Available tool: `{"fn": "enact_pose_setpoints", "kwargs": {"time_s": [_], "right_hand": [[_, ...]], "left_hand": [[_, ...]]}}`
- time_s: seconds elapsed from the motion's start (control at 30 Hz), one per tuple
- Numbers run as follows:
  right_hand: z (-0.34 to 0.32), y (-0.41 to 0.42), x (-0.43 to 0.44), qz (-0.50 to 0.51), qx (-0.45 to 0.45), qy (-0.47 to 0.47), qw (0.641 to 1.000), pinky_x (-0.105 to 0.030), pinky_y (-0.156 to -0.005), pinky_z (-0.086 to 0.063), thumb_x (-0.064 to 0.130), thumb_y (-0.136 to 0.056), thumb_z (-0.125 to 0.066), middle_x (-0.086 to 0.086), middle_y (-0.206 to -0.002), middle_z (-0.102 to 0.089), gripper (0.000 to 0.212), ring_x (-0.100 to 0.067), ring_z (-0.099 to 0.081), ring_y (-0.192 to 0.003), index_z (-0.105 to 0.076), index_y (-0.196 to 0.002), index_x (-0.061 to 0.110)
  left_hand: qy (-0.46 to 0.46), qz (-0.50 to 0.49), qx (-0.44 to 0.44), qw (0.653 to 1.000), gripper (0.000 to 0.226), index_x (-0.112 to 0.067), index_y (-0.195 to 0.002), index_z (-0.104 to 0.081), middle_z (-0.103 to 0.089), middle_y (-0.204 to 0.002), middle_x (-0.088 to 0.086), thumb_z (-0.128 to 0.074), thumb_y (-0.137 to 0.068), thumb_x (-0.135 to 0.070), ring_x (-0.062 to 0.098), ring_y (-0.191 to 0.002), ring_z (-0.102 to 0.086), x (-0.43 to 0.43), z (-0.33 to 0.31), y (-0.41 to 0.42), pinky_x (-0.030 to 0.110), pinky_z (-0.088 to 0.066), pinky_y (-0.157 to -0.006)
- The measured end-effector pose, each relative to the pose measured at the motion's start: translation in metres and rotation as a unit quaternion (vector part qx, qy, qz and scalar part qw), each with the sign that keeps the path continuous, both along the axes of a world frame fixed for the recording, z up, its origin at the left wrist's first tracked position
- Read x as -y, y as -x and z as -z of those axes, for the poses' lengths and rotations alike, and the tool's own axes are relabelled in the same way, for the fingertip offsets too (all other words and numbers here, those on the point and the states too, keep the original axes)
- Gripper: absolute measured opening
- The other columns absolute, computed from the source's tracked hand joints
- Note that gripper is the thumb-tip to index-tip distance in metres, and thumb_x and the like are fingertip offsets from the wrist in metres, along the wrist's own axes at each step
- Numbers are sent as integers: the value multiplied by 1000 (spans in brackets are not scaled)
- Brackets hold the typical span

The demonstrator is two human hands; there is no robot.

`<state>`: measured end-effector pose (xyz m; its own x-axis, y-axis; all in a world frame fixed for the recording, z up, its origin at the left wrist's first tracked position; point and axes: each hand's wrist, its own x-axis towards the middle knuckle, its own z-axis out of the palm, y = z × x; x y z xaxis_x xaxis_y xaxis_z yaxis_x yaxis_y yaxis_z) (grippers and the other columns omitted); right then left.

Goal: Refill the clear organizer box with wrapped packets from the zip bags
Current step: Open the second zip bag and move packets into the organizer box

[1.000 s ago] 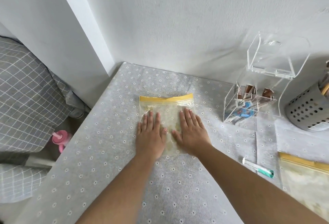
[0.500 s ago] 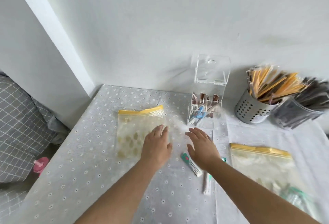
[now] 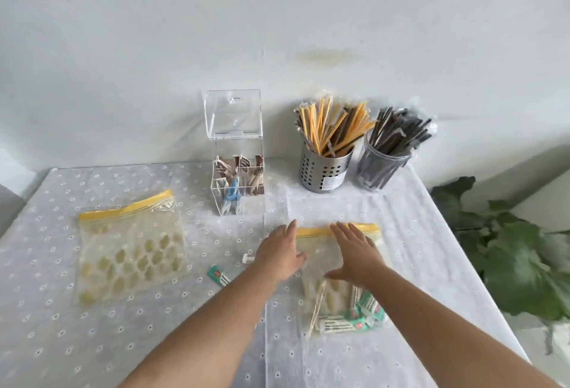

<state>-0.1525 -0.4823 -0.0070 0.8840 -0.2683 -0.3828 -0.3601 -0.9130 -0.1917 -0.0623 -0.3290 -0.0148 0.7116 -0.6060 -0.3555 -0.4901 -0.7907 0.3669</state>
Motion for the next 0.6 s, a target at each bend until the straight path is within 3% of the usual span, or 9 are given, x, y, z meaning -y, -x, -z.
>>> {"fn": "enact_pose_setpoints", "kwargs": {"time_s": [0.1, 0.2, 0.27, 0.33, 0.4, 0.47, 0.53, 0.6], "right_hand": [[5, -11, 13, -31, -11, -8, 999, -43, -121, -6, 55, -66, -76, 3, -161, -2, 120, -20, 2, -149, 1, -152, 22], [8, -15, 19, -40, 23, -11, 999, -43, -121, -9, 52, -68, -76, 1, -157, -22, 110, -21, -11, -148, -9, -151, 24], [6, -15, 20, -27, 58, -10, 998, -40, -119, -16, 47, -73, -74, 1, -149, -37, 95, -21, -26, -142, -21, -148, 27], [3, -13, 21, -9, 96, -2, 995, -36, -115, -23, 40, -79, -70, 3, -136, -49, 73, -20, -38, -132, -36, -141, 29], [0, -9, 24, 10, 140, -3, 990, -33, -107, -30, 36, -82, -67, 4, -122, -57, 49, -20, -48, -120, -52, -128, 29], [-6, -3, 26, 40, 177, -21, 983, -31, -98, -33, 34, -83, -66, 4, -107, -61, 32, -19, -53, -108, -61, -114, 29], [-19, 3, 26, 55, 185, -38, 981, -31, -92, -35, 35, -82, -67, 2, -100, -61, 26, -20, -53, -102, -66, -106, 28], [-38, 5, 28, 52, 182, -61, 980, -32, -88, -40, 36, -78, -71, -1, -99, -60, 25, -21, -51, -100, -70, -99, 23]], "left_hand": [[30, -15, -11, 999, 83, -21, -152, -10, -32, -152, 9, -62, -88, -38, 26, -138, -34, 8, 8, 0, 42, -35, -112], [99, -59, -27, 993, 78, -22, -149, -21, -46, -140, 7, -67, -86, -25, 21, -123, -50, 12, 11, 1, 37, -44, -102], [152, -108, -68, 980, 65, -20, -143, -33, -57, -127, 7, -66, -87, -14, 18, -97, -60, 14, 10, 2, 30, -52, -81], [190, -158, -115, 962, 43, -15, -128, -50, -65, -109, 8, -64, -88, -8, 14, -75, -61, 13, 7, 1, 22, -48, -59], [213, -169, -138, 952, 18, -10, -105, -62, -68, -91, 6, -65, -87, -10, 12, -65, -56, 11, 1, 0, 20, -44, -55], [247, -165, -173, 939, 10, -9, -97, -65, -65, -80, 1, -65, -87, -10, 12, -62, -57, 7, -11, 1, 26, -49, -55], [288, -166, -227, 916, 11, -10, -99, -65, -66, -88, -1, -63, -89, -8, 10, -67, -66, 3, -27, 3, 28, -58, -59], [329, -169, -299, 880, 11, -15, -97, -64, -67, -93, -3, -60, -91, -7, 9, -70, -71, -3, -45, 6, 24, -58, -52]]}}
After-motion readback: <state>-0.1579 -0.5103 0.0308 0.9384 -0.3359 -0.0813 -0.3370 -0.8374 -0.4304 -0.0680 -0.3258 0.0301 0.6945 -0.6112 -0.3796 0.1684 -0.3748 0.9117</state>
